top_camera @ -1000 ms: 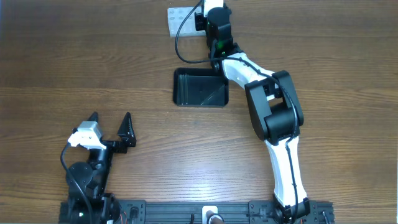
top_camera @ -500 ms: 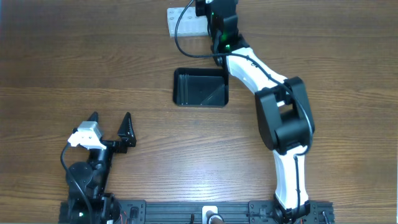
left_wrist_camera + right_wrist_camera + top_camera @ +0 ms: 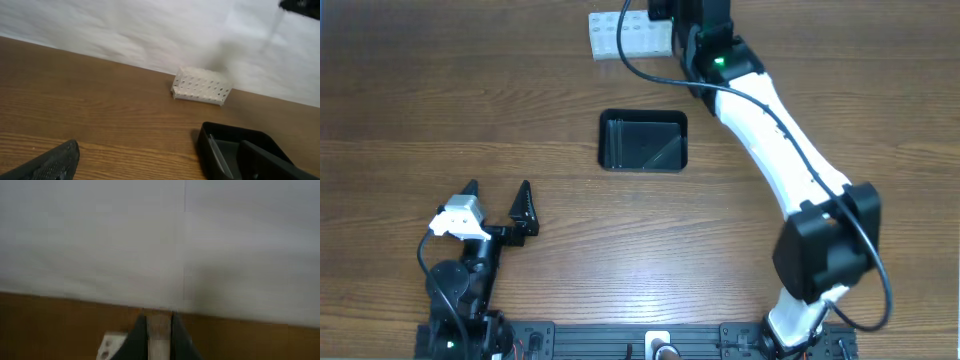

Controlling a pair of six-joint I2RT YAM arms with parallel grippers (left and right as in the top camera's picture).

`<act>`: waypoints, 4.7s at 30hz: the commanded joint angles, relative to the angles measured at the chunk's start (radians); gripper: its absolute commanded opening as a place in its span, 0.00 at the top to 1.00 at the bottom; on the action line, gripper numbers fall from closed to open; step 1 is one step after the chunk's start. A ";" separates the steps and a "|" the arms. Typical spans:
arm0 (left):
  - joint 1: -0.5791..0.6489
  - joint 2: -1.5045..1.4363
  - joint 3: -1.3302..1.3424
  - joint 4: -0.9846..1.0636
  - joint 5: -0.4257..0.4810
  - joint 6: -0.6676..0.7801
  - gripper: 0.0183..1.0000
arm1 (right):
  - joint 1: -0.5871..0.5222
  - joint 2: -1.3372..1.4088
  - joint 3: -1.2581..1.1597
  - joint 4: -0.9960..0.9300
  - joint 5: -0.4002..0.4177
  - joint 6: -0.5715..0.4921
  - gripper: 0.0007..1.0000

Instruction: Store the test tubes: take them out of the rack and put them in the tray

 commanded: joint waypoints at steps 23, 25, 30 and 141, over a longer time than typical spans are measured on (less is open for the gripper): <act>0.004 -0.005 -0.004 -0.003 0.013 -0.008 0.00 | 0.074 -0.033 -0.348 -0.373 -0.192 0.463 0.99; 0.004 -0.005 -0.004 -0.003 0.013 -0.008 0.00 | 0.074 -0.033 -0.357 -0.354 -0.192 0.463 0.99; 0.004 -0.005 -0.004 -0.003 0.013 -0.008 0.00 | 0.074 -0.022 -0.360 -0.317 -0.191 0.463 0.99; 0.004 -0.005 -0.004 -0.003 0.012 -0.007 0.00 | -0.312 -1.195 -1.255 0.640 -0.198 0.010 0.01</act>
